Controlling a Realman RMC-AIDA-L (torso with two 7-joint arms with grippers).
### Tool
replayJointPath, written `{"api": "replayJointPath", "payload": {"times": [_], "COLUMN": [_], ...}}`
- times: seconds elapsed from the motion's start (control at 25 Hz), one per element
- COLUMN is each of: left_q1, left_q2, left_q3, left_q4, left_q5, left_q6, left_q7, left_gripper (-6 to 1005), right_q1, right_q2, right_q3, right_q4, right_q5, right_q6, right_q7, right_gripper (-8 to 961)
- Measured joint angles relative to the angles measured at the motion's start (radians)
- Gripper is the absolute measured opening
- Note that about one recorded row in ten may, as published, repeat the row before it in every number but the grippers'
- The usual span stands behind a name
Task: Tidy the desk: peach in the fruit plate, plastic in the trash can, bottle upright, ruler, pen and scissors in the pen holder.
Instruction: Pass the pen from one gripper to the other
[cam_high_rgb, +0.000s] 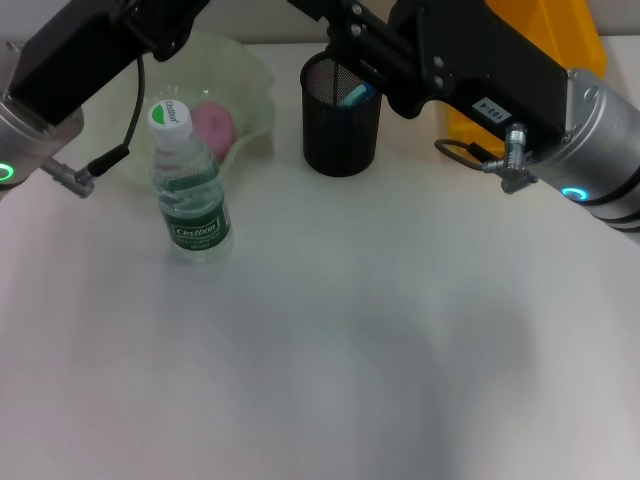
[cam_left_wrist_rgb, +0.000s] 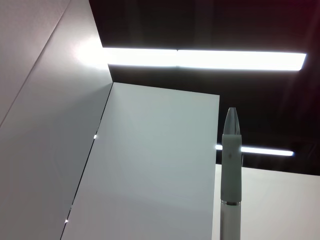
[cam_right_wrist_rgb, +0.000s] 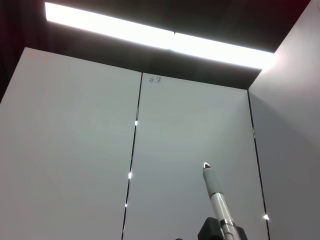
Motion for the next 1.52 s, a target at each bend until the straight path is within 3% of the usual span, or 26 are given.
{"api": "replayJointPath", "payload": {"times": [0.76, 1.52], "left_q1": [0.028, 0.047], "left_q2": [0.002, -0.001], "left_q3": [0.008, 0.034], "left_q4": [-0.084, -0.111], "left_q5": [0.008, 0.008], "left_q6": [0.009, 0.025], "left_q7": [0.088, 0.112], "left_gripper": [261, 269], "right_q1": [-0.050, -0.051], "right_q2": [0.000, 0.000], "right_q3": [-0.005, -0.005], "right_q4": [0.022, 0.044], "right_q5": [-0.030, -0.063], "right_q6": [0.025, 0.044], "right_q7": [0.002, 0.003], "right_gripper": [546, 523]}}
